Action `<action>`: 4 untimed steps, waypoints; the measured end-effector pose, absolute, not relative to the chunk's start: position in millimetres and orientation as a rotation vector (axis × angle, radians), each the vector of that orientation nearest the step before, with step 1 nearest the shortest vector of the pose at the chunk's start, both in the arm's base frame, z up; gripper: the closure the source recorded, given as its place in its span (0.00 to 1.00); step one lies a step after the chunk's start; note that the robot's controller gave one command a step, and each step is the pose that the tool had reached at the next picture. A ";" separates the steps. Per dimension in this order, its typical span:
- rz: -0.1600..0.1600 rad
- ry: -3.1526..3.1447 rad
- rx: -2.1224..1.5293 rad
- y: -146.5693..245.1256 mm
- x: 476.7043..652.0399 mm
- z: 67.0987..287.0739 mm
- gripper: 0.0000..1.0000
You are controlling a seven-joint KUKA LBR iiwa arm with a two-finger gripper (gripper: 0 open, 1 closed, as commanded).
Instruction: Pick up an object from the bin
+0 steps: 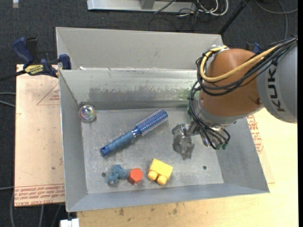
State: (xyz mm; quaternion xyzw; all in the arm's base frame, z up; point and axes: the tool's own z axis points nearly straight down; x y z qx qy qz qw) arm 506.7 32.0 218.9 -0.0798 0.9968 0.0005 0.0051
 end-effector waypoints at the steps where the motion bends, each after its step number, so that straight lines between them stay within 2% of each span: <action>1: 0.001 3.129 -0.251 32.0 505.7 214.3 0.00; 2: 0.003 3.076 -0.636 47.6 579.5 128.3 0.00; 3: 0.000 3.044 -0.743 49.7 639.7 128.9 0.00; 4: 0.003 2.996 -0.947 45.6 648.8 67.8 0.00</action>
Offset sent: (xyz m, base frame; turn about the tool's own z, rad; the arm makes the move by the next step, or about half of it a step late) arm 0.0000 0.0000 0.0000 0.0000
